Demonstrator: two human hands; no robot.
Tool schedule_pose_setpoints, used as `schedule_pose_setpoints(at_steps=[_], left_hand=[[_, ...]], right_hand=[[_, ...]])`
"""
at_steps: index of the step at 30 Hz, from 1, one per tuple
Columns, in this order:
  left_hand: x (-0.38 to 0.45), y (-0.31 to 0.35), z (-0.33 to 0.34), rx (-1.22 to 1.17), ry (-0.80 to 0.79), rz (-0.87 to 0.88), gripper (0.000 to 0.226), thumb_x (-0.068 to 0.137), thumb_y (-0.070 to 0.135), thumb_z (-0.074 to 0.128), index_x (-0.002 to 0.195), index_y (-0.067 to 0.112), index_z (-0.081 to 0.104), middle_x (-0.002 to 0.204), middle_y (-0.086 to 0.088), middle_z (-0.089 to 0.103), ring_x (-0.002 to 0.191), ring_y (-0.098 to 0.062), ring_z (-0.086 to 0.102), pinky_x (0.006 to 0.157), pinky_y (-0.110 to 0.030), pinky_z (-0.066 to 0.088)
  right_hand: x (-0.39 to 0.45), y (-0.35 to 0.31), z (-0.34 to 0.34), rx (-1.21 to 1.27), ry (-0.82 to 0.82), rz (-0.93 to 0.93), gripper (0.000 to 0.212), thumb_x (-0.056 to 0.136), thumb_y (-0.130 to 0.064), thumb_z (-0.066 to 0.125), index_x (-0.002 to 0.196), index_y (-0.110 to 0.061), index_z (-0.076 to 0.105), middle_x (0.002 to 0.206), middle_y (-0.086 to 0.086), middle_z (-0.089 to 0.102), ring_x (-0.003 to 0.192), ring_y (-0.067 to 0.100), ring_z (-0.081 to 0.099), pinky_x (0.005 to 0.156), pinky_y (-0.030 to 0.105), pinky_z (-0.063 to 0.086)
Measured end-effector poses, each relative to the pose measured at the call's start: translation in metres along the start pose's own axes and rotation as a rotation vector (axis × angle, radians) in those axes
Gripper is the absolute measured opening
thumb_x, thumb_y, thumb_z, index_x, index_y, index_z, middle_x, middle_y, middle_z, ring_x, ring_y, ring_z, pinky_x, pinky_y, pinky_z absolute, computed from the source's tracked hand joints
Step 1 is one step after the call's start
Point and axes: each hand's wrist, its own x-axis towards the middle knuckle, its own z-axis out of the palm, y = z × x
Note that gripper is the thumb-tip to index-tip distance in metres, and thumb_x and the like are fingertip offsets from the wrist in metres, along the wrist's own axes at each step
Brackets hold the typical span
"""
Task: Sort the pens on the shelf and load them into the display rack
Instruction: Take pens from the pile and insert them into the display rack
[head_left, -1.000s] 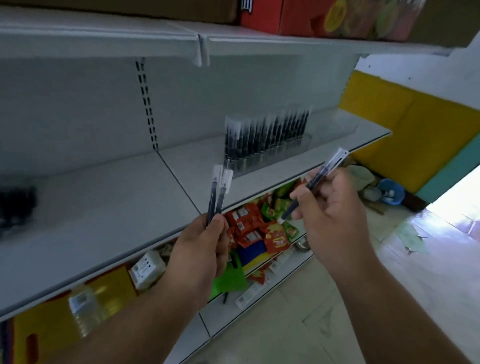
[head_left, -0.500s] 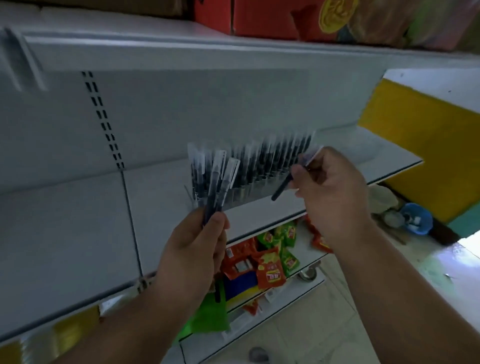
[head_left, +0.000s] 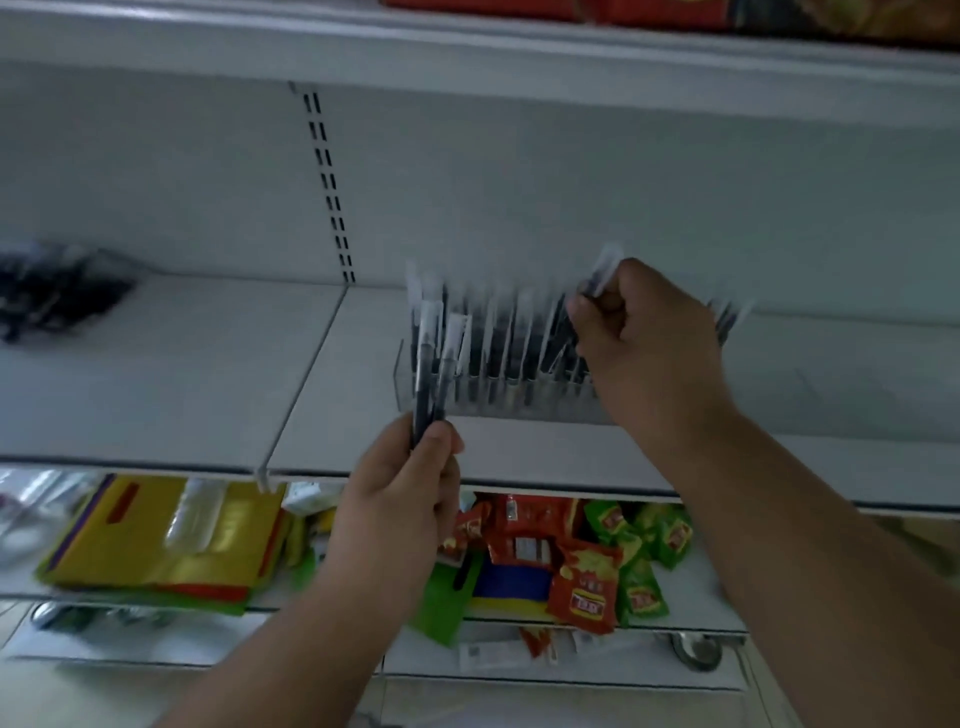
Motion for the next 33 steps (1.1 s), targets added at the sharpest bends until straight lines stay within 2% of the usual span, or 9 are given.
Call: schedule_pose_setpoints(at_steps=[3,8,12,16,21,24,26,30,33], left_hand=[[-0.008,-0.004,0.006,-0.005,0.028,-0.010,0.024,0.102,0.012,0.044,0.081,0.008,0.056,0.057,0.003,0.034,0.047,-0.010,0.026,0.038,-0.018,0.026],[-0.015,-0.006,0.005,-0.046,0.074,-0.003,0.024,0.101,0.011,0.043,0.082,0.006,0.056,0.056,0.002,0.030,0.046,-0.009,0.025,0.038,-0.017,0.025],[-0.014,-0.010,0.000,-0.010,0.050,-0.016,0.023,0.102,0.012,0.043,0.083,0.006,0.057,0.057,0.003,0.032,0.046,-0.009,0.026,0.038,-0.017,0.026],[-0.006,-0.010,-0.001,0.034,-0.030,-0.024,0.023,0.103,0.012,0.042,0.086,0.006,0.056,0.054,0.004,0.033,0.044,-0.009,0.026,0.037,-0.018,0.026],[0.003,-0.019,0.005,0.106,-0.160,-0.004,0.024,0.102,0.016,0.045,0.083,0.009,0.059,0.056,0.001,0.029,0.046,-0.011,0.024,0.043,-0.023,0.022],[0.001,-0.029,0.006,0.230,-0.244,-0.006,0.024,0.101,0.023,0.048,0.084,0.016,0.062,0.060,-0.007,0.029,0.050,-0.019,0.021,0.049,-0.034,0.016],[0.000,-0.030,0.005,0.238,-0.272,-0.018,0.027,0.102,0.024,0.047,0.083,0.019,0.065,0.061,-0.009,0.031,0.050,-0.019,0.023,0.050,-0.035,0.017],[0.011,-0.023,0.004,0.233,-0.189,0.001,0.040,0.103,0.023,0.045,0.070,0.024,0.066,0.057,-0.004,0.033,0.048,-0.016,0.027,0.049,-0.031,0.021],[0.013,-0.024,-0.001,0.237,-0.137,0.027,0.039,0.104,0.021,0.045,0.069,0.019,0.062,0.055,-0.003,0.035,0.047,-0.014,0.029,0.045,-0.024,0.027]], right_hand=[[0.003,0.003,-0.002,-0.030,-0.011,-0.051,0.032,0.096,-0.027,0.059,0.072,-0.016,0.040,0.061,-0.001,0.045,0.058,0.018,0.046,0.054,0.029,0.037],[0.007,0.009,-0.003,-0.154,-0.129,0.008,0.034,0.097,-0.032,0.058,0.070,-0.020,0.040,0.066,-0.002,0.050,0.058,0.006,0.045,0.050,0.022,0.030],[-0.007,0.016,0.017,-0.226,-0.247,0.096,0.034,0.097,-0.037,0.057,0.070,-0.023,0.041,0.068,-0.003,0.052,0.067,0.017,0.055,0.052,0.027,0.033],[-0.022,0.011,0.004,-0.102,-0.149,0.199,0.028,0.088,-0.046,0.067,0.097,-0.021,0.057,0.082,-0.009,0.060,0.073,0.007,0.056,0.063,0.024,0.046],[-0.045,-0.023,-0.014,0.326,-0.289,0.233,0.023,0.085,-0.045,0.066,0.085,-0.022,0.068,0.072,-0.003,0.065,0.062,0.008,0.058,0.061,0.026,0.052],[-0.057,-0.031,-0.011,0.352,-0.333,0.266,0.017,0.092,-0.029,0.064,0.084,-0.015,0.066,0.065,0.000,0.064,0.054,0.005,0.056,0.054,0.016,0.048],[-0.057,-0.031,-0.018,0.469,-0.271,0.323,0.015,0.095,-0.022,0.062,0.085,-0.010,0.066,0.062,-0.002,0.063,0.052,0.006,0.055,0.052,0.014,0.045],[-0.030,-0.017,-0.037,0.507,0.086,0.297,0.016,0.096,-0.020,0.061,0.081,-0.016,0.064,0.062,-0.001,0.063,0.056,0.012,0.061,0.057,0.028,0.048],[-0.012,-0.007,-0.040,0.289,0.207,0.174,0.013,0.097,-0.023,0.058,0.086,-0.016,0.061,0.066,-0.005,0.063,0.060,0.009,0.063,0.057,0.017,0.045]])
